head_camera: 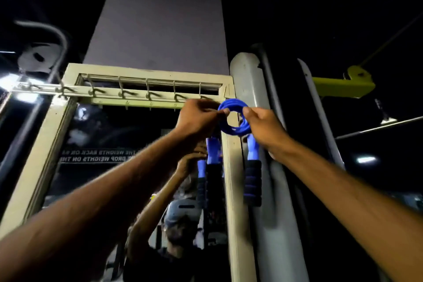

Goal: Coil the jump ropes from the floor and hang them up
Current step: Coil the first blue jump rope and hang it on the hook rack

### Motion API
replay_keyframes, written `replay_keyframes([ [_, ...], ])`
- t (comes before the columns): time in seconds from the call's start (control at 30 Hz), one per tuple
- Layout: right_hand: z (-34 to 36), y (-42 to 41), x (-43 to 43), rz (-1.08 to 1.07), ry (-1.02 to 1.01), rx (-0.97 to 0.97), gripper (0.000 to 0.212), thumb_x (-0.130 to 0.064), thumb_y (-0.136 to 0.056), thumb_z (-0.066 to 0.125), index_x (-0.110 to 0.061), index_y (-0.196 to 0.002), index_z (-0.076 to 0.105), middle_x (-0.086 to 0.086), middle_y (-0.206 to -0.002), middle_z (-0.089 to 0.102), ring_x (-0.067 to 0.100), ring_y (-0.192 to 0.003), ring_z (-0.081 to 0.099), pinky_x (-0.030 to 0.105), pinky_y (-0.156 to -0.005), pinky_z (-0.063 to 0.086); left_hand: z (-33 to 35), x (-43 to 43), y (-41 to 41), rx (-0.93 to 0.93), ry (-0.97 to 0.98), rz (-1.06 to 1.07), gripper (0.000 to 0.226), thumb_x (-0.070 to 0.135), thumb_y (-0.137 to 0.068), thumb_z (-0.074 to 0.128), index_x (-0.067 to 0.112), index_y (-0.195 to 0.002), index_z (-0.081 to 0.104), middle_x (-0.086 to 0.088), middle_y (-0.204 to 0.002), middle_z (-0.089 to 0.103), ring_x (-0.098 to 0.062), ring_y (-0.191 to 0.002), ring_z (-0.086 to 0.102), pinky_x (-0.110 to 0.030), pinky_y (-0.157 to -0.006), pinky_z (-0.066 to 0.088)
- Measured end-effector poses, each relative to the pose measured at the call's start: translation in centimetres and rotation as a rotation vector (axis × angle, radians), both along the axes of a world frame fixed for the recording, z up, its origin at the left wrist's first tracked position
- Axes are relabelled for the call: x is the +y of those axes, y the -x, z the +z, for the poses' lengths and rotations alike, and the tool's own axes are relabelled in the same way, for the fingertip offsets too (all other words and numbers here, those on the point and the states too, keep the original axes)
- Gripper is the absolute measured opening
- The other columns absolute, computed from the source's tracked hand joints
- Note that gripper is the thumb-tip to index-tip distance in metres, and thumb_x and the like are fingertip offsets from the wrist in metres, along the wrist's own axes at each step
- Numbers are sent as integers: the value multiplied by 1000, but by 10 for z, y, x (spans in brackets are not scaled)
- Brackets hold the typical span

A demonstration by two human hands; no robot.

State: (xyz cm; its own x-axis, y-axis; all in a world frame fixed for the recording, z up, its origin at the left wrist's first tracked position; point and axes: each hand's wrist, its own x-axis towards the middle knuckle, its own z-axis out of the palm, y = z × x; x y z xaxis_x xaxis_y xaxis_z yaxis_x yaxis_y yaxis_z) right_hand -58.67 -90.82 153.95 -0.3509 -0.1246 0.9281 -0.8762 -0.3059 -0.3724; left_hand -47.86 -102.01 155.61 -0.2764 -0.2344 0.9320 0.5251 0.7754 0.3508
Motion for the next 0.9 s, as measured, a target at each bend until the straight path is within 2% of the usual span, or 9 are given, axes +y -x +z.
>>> replay_keyframes([
  [0.1,52,13,-13,-81,86,73,40,-32,-95,50,2,-76,59,12,-65,55,26,-59,55,49,-64,55,44,-7,13,88,38,71,14,21,-83,77,9,-90,75,-4,-64,68,-11,-49,64,-23,-48,52],
  [0.2,94,23,-25,-193,162,112,35,-32,-90,54,-10,-63,56,8,-62,53,22,-60,50,40,-61,47,77,-11,23,142,61,110,18,24,-82,77,7,-88,76,-13,-74,74,-21,-62,70,-32,-59,60],
  [0.27,114,25,-32,-281,176,116,29,-28,-91,55,-7,-73,64,11,-77,65,27,-72,61,35,-67,48,92,-14,31,155,43,156,17,24,-83,76,8,-89,75,-15,-79,75,-24,-70,73,-35,-67,62],
  [0.33,127,25,-39,-384,176,83,23,-26,-92,56,-8,-95,70,14,-99,69,32,-91,66,31,-73,48,102,-15,39,162,26,207,18,22,-85,74,6,-94,74,-12,-81,74,-22,-71,73,-28,-62,61],
  [0.4,134,24,-46,-480,184,75,24,-23,-93,57,-6,-106,68,17,-110,67,35,-100,64,30,-74,45,108,-18,48,178,15,289,17,21,-86,72,7,-95,74,-8,-82,73,-18,-70,72,-23,-58,59],
  [0.57,133,18,-46,-560,71,192,26,-6,-94,49,3,-116,58,23,-124,55,36,-117,52,31,-83,39,118,-25,66,211,-20,467,18,21,-83,71,7,-93,75,-9,-89,74,-19,-78,71,-32,-72,61],
  [0.63,130,19,-47,-627,46,232,28,-6,-94,47,2,-119,55,24,-127,52,38,-118,50,31,-82,37,119,-26,70,214,-10,527,20,23,-81,70,9,-95,75,-8,-91,73,-19,-81,69,-30,-71,58],
  [0.73,132,16,-50,-793,90,221,28,-5,-92,53,-1,-119,59,19,-122,59,34,-111,59,32,-77,46,117,-27,72,200,-11,535,23,25,-80,72,9,-97,73,-9,-92,72,-22,-79,71,-34,-74,61],
  [0.9,131,11,-52,-780,74,153,41,-8,-90,61,3,-128,47,19,-128,57,34,-116,57,33,-81,49,115,-27,67,179,23,542,21,19,-82,72,6,-99,71,-11,-93,72,-25,-78,71,-38,-74,62],
])
